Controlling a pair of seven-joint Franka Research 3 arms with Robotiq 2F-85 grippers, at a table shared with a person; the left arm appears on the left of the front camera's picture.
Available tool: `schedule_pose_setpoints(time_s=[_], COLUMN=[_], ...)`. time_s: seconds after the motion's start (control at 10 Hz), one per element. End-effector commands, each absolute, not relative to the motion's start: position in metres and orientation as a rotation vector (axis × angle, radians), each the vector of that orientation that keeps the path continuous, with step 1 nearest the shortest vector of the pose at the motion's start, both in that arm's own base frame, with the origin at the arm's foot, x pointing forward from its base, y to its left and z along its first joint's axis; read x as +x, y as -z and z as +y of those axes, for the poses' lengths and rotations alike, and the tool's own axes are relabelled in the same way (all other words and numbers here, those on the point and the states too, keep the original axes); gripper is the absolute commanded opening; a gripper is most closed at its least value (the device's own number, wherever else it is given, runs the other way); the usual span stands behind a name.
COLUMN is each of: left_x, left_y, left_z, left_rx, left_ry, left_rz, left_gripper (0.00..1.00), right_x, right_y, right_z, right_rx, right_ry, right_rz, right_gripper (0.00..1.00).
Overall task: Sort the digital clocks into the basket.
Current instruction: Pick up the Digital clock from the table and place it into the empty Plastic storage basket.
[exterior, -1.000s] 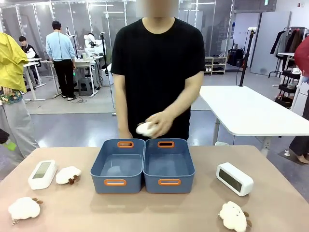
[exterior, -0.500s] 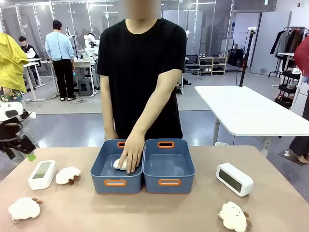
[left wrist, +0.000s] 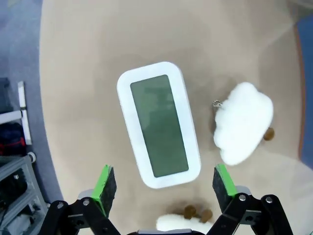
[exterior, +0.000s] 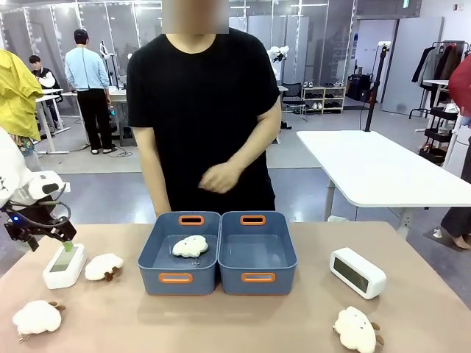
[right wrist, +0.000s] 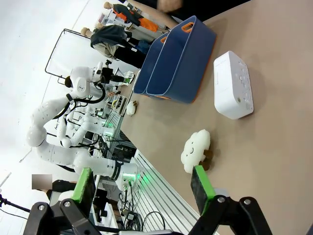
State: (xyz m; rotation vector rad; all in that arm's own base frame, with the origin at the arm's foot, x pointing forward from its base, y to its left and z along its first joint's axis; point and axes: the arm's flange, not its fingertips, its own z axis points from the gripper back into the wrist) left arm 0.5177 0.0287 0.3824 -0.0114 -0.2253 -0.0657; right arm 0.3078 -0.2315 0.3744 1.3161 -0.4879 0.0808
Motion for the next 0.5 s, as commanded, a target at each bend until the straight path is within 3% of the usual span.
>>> schedule_pose_setpoints(time_s=[0.0,0.4], left_x=[0.53,0.524], left_y=[-0.363,-0.325], left_z=[0.021,0.014], left_rx=[0.012,0.009], left_ry=[-0.018,-0.108], left_rz=[-0.251,-0.228], left_gripper=[1.0,1.0], right_x=[0.307,0.307], right_y=[-0.375,-0.375], right_z=[-0.231,-0.231], right_rx=[1.324,1.324], right_ry=[-0.085,-0.085], right_rz=[-0.497,-0.497], right_gripper=[1.0,1.0])
